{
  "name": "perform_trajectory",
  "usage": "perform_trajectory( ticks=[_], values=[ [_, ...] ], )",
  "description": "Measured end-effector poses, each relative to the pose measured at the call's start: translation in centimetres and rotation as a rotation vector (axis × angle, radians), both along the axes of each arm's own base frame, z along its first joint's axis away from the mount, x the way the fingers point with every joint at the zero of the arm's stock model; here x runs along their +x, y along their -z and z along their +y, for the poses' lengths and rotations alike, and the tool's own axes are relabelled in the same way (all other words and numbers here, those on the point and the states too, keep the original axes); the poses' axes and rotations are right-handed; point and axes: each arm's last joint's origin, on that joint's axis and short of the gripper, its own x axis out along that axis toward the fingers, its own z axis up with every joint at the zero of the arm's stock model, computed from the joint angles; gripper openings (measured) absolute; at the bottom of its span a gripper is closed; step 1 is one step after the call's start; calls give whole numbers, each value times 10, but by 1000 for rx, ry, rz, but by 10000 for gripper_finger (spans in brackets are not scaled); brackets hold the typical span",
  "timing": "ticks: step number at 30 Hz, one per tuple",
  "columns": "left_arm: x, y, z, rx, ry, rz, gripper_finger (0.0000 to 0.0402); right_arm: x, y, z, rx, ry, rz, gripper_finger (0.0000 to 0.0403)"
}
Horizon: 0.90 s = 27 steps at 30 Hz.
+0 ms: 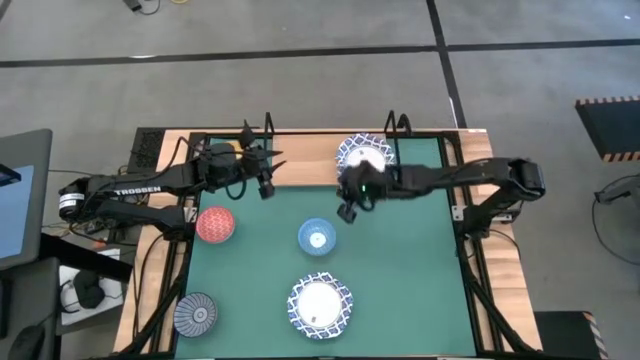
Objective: Place and stack bowls onto a shelf
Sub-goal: Stack the white patterned bowl on top of the white patterned bowl on the shelf
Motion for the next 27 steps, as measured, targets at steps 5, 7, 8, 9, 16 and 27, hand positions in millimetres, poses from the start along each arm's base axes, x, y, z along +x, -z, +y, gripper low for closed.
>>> perform_trajectory(
  ticks=[5,7,8,9,16,27],
  values=[
    [2,2,-4,3,151,26,105,4,10,45,-4,-31,27,74],
    [2,3,-7,2,235,47,105,5,19,60,11,-49,49,81],
    [3,5,-10,0,275,61,105,7,23,67,24,-51,57,87],
    [3,6,-12,-2,313,70,105,8,28,72,38,-50,70,95],
    [7,7,-34,-20,471,83,108,10,57,96,278,-64,194,186],
    [9,8,-58,-36,573,86,162,26,97,120,539,-236,294,237]
  ],
)
